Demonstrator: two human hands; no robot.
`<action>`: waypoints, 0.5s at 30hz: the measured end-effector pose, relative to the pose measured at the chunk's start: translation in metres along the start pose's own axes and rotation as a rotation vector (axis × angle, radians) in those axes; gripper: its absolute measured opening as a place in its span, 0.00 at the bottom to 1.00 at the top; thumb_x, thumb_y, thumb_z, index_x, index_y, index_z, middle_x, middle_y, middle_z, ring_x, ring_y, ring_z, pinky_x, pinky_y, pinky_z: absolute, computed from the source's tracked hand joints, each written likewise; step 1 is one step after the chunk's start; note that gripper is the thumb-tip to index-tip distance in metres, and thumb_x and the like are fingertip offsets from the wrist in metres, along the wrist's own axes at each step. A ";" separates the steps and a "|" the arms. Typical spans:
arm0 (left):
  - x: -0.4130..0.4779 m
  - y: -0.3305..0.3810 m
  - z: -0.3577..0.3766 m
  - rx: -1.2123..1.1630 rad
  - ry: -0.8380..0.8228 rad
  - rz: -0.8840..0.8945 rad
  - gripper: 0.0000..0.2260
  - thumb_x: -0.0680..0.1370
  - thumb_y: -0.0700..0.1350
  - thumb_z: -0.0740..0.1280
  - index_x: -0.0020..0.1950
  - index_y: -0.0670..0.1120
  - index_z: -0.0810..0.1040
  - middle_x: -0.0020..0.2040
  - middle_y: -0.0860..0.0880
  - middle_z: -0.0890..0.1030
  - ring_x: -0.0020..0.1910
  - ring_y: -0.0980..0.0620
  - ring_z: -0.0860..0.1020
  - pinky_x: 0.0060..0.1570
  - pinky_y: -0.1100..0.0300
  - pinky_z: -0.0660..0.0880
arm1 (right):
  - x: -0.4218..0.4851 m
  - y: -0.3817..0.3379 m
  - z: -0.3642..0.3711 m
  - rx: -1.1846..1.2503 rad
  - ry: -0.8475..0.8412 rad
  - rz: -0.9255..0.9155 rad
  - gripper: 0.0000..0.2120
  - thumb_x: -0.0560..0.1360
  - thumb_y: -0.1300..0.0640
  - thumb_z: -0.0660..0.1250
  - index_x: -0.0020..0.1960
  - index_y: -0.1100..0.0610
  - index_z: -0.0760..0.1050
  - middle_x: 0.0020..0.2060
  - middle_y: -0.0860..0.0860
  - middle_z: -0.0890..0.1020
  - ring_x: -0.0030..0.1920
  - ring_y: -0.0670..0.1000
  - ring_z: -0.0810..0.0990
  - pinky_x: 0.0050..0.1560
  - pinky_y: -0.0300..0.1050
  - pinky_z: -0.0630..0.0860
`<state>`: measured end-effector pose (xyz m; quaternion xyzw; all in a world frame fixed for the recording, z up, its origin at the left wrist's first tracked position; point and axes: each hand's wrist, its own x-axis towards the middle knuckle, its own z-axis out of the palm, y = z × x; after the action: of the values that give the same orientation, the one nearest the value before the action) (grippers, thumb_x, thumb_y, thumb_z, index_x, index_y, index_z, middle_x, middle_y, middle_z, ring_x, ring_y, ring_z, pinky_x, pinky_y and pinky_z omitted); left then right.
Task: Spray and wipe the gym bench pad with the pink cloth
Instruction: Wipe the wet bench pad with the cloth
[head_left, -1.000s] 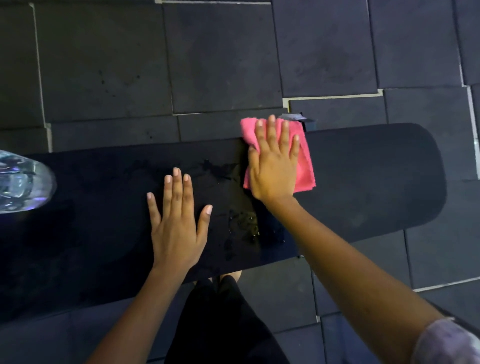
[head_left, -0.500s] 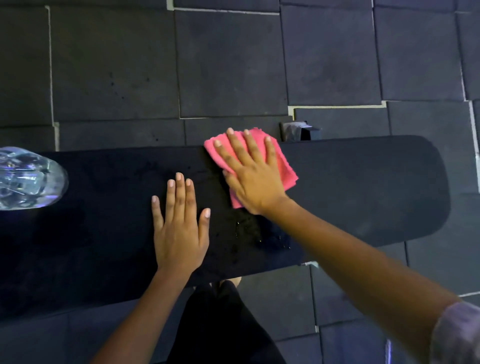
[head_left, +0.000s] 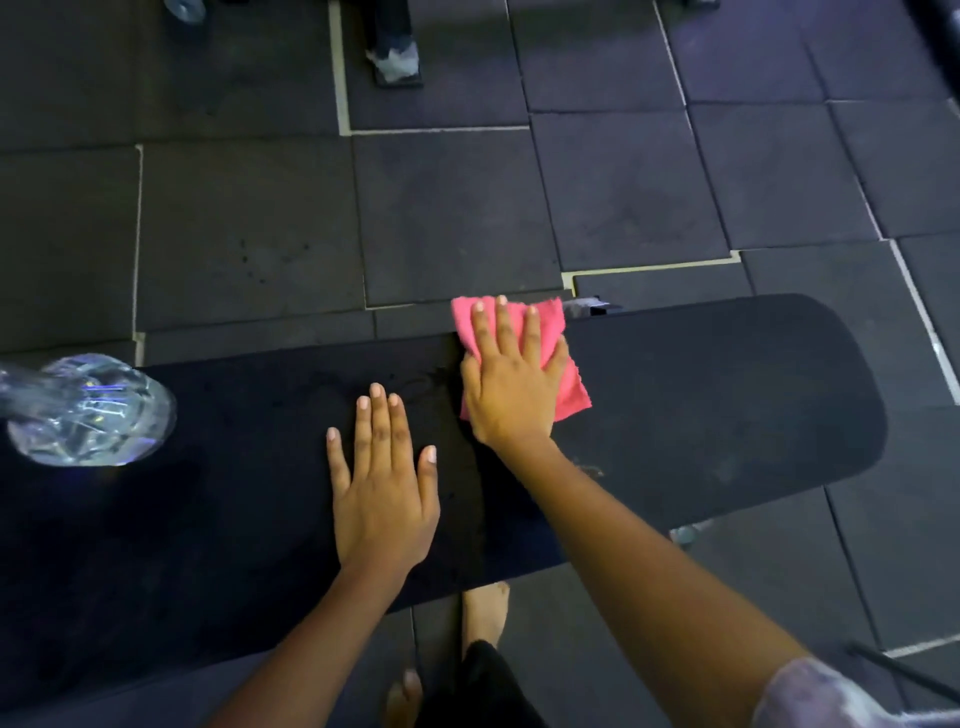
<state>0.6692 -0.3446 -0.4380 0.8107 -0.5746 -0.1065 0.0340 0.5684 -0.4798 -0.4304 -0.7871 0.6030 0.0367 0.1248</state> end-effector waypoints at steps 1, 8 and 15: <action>0.000 0.000 0.001 -0.001 0.008 -0.001 0.28 0.81 0.55 0.43 0.77 0.41 0.50 0.79 0.44 0.49 0.78 0.49 0.47 0.74 0.42 0.49 | -0.005 -0.003 0.002 -0.014 -0.019 -0.078 0.29 0.78 0.44 0.38 0.79 0.48 0.46 0.79 0.50 0.52 0.78 0.58 0.47 0.72 0.67 0.50; 0.001 -0.004 0.006 0.006 0.006 0.014 0.27 0.82 0.55 0.43 0.77 0.42 0.47 0.79 0.45 0.47 0.77 0.49 0.46 0.75 0.43 0.44 | -0.042 0.062 0.002 -0.026 0.022 -0.035 0.28 0.82 0.48 0.48 0.79 0.48 0.44 0.79 0.50 0.48 0.79 0.54 0.44 0.74 0.63 0.51; -0.001 -0.008 0.011 -0.012 0.047 0.039 0.28 0.81 0.56 0.42 0.77 0.42 0.45 0.79 0.45 0.46 0.77 0.49 0.45 0.75 0.44 0.44 | -0.094 0.071 0.010 -0.044 0.045 -0.161 0.28 0.82 0.49 0.50 0.79 0.49 0.44 0.79 0.51 0.48 0.79 0.53 0.42 0.77 0.57 0.41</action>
<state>0.6740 -0.3401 -0.4496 0.8014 -0.5888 -0.0899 0.0544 0.4758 -0.4063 -0.4312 -0.8361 0.5396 0.0219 0.0965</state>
